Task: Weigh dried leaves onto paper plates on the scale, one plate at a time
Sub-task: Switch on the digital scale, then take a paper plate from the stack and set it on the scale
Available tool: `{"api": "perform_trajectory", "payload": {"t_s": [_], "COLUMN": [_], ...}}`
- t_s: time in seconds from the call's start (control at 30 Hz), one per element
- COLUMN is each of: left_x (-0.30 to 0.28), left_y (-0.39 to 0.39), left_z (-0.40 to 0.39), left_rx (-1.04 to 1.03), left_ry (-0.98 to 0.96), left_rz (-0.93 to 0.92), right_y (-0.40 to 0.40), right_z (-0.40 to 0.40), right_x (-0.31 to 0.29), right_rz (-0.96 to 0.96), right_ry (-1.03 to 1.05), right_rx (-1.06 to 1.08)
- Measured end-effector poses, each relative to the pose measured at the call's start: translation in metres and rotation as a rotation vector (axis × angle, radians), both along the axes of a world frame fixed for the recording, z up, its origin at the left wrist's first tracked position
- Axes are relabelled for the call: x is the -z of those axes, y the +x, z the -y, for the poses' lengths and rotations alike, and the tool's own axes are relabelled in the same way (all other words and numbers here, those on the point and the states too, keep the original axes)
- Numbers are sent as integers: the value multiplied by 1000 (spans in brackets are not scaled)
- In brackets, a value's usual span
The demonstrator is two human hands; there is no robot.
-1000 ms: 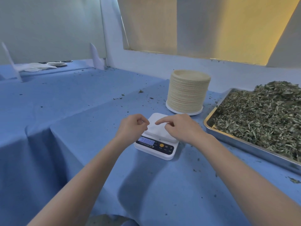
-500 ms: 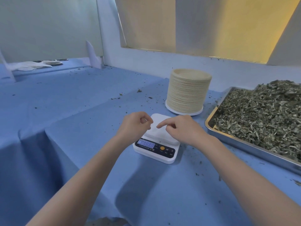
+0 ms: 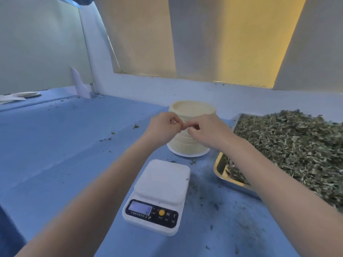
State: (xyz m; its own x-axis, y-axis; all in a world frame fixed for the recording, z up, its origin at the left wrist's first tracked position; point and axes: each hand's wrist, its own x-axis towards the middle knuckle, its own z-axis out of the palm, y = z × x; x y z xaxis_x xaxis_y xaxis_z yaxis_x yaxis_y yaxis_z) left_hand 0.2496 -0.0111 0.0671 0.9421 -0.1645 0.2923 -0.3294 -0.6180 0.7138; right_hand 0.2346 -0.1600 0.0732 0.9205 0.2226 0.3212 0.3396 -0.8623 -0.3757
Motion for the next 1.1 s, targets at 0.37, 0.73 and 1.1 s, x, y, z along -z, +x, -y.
{"api": "perform_trajectory", "payload": {"t_s": [0.37,0.73,1.1], "left_x": [-8,-21,-62], "left_y": [125,149,110], "left_z": [46,43,42], "left_rx": [-352,-298,-271], "left_ry": [231,285,126], "left_rz": [38,-132,-53], "right_y": [113,151,110], "right_z": [58,62,65], "right_x": [-17,-22,-61], "right_rz": [-73,-130,-37], "right_ry": [-54,-86,70], "right_rx": [335,393,383]}}
